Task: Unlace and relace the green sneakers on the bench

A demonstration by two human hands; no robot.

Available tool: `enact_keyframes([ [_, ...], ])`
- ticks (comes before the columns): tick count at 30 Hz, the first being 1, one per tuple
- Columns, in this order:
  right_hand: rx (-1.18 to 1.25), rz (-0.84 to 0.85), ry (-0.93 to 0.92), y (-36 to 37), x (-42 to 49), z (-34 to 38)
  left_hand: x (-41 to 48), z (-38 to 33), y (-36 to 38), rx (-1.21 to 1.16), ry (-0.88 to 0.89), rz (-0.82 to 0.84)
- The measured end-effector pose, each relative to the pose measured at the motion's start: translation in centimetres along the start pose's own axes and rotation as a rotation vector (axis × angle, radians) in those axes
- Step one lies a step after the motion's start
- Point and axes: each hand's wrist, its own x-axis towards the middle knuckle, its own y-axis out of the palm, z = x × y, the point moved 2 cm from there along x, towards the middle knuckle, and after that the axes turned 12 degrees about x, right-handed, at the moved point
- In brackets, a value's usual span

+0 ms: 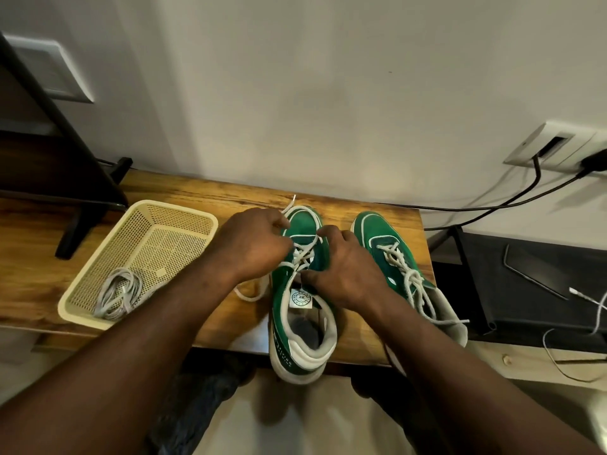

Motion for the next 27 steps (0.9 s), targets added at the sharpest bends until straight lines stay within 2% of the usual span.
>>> enact_keyframes([
  [6, -0.183, 0.019, -0.118, -1.4, 0.1, 0.9, 0.8, -2.0, 3.1, 0.02, 0.102, 0.14],
  [9, -0.287, -0.031, -0.213, -2.0, 0.5, 0.8, 0.5, -1.8, 1.8, -0.273, 0.075, 0.213],
  [11, -0.257, -0.051, -0.276, -2.6, 0.7, 0.8, 0.0, -1.5, 0.8, -0.495, 0.102, 0.299],
  [12, -0.208, -0.055, -0.285, -3.2, 0.7, 1.0, -0.1, -1.4, 0.4, -0.556, 0.14, 0.303],
  [15, 0.064, -0.021, -0.259, -5.4, 0.1, 1.7, 0.0, -1.3, -1.1, -0.717, 0.199, 0.182],
  [19, 0.704, 0.02, -0.282, -8.1, -1.9, 3.2, 0.3, -0.7, -2.0, -0.939, 0.175, 0.218],
  [20, 0.879, 0.028, -0.287, -8.5, -2.3, 3.4, 0.3, -0.6, -1.9, -0.898, 0.179, 0.226],
  [22, 1.02, 0.025, -0.26, -8.7, -2.6, 3.6, 0.7, -0.2, -1.5, -0.563, 0.171, 0.185],
  [24, 0.932, 0.038, -0.229, -8.2, -2.5, 3.4, 0.7, 0.0, -0.8, -0.143, 0.111, 0.174],
  [25, 0.871, 0.061, -0.219, -7.8, -2.5, 3.4, 0.6, 0.0, -0.5, -0.01, 0.087, 0.18],
  [27, 0.748, 0.091, -0.215, -7.0, -2.8, 3.7, 0.2, -0.2, -0.6, -0.022, 0.119, 0.144],
])
